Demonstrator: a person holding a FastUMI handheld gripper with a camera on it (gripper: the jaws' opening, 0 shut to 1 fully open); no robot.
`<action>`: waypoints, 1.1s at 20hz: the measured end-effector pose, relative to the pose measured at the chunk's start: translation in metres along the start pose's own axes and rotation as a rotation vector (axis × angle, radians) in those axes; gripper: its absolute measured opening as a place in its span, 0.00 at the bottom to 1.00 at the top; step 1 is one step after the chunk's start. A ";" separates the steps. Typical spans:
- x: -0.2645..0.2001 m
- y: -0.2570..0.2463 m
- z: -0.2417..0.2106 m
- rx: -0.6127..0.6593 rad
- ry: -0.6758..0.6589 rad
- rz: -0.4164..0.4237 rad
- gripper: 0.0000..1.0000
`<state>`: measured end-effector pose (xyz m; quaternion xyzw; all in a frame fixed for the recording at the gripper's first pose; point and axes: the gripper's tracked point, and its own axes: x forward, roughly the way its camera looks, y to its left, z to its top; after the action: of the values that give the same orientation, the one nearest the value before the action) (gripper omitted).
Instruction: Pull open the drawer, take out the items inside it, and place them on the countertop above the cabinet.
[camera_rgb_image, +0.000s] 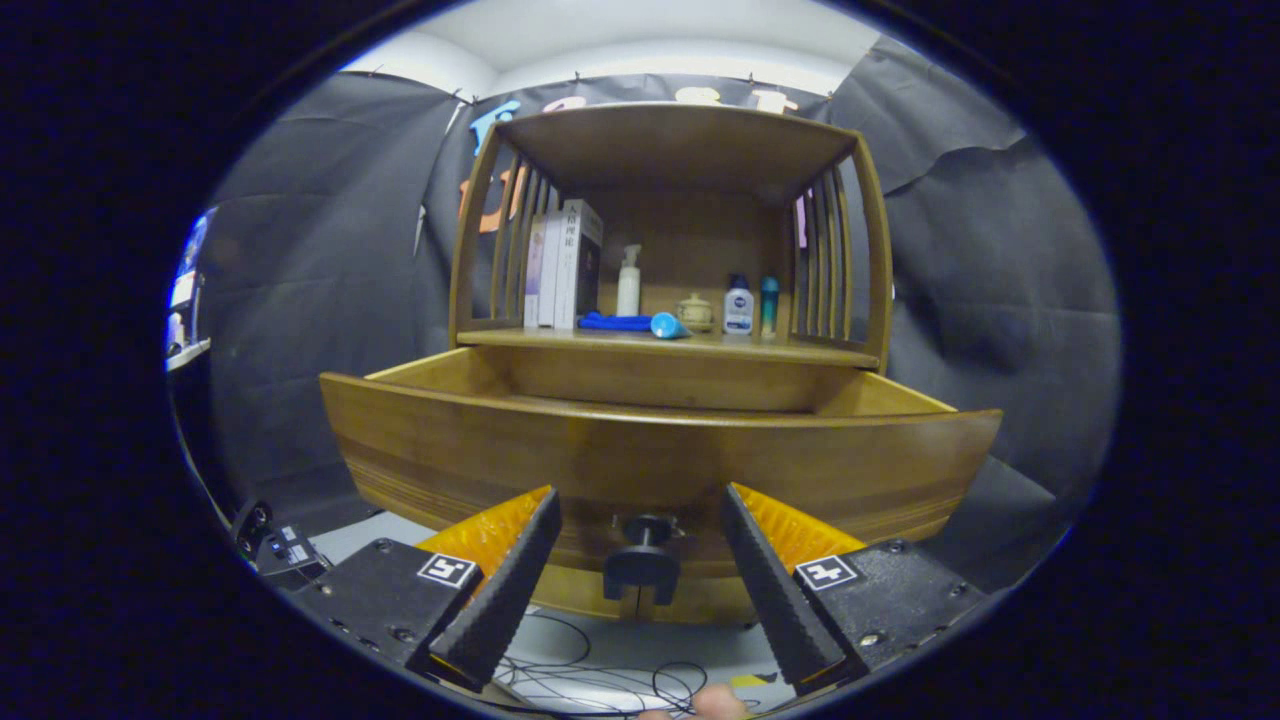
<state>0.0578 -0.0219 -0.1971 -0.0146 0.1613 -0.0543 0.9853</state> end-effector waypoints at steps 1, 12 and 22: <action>0.002 -0.001 -0.002 0.008 0.006 -0.004 1.00; 0.016 0.001 -0.008 0.050 -0.012 -0.083 1.00; 0.043 0.001 0.001 0.054 -0.005 -0.084 1.00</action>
<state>0.0985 -0.0255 -0.2101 0.0050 0.1565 -0.1000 0.9826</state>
